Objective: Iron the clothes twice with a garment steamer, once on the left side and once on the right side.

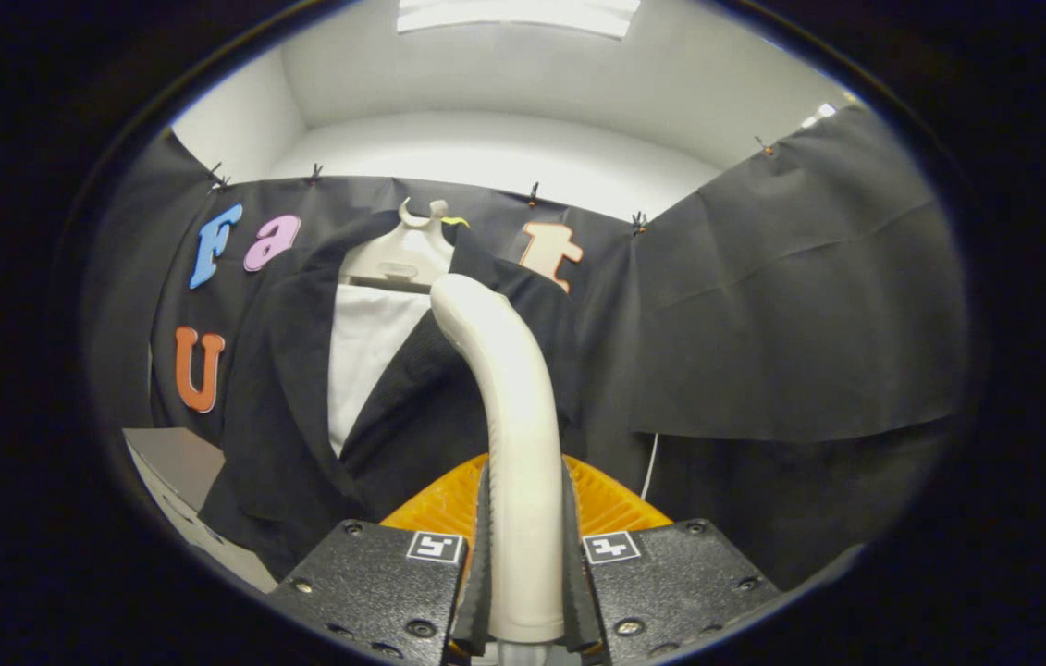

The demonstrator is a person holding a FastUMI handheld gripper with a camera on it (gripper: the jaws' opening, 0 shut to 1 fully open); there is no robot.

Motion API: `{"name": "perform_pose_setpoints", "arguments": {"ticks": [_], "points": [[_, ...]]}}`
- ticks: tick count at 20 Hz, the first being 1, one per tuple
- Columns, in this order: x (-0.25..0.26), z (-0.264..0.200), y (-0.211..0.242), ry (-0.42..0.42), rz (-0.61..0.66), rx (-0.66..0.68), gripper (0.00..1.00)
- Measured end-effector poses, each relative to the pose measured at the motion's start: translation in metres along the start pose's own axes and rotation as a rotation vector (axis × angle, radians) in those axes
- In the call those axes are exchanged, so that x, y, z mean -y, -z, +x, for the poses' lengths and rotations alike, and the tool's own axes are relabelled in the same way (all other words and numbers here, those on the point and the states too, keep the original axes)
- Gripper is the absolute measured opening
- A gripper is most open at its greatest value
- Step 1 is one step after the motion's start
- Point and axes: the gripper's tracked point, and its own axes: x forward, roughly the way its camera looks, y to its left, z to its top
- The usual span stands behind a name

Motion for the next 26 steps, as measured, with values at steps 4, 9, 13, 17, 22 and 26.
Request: {"name": "perform_pose_setpoints", "arguments": {"ticks": [4,9,13,17,22,26], "points": [[0.000,-0.010,0.023,0.007,-0.023,-0.041,0.34],[-0.006,-0.025,0.062,0.016,-0.056,-0.099,0.34],[-0.015,-0.036,0.086,0.004,-0.084,-0.135,0.34],[-0.020,-0.047,0.110,-0.007,-0.098,-0.180,0.34],[-0.023,-0.063,0.141,0.001,-0.114,-0.233,0.34],[-0.024,-0.075,0.172,0.008,-0.128,-0.285,0.34]]}}
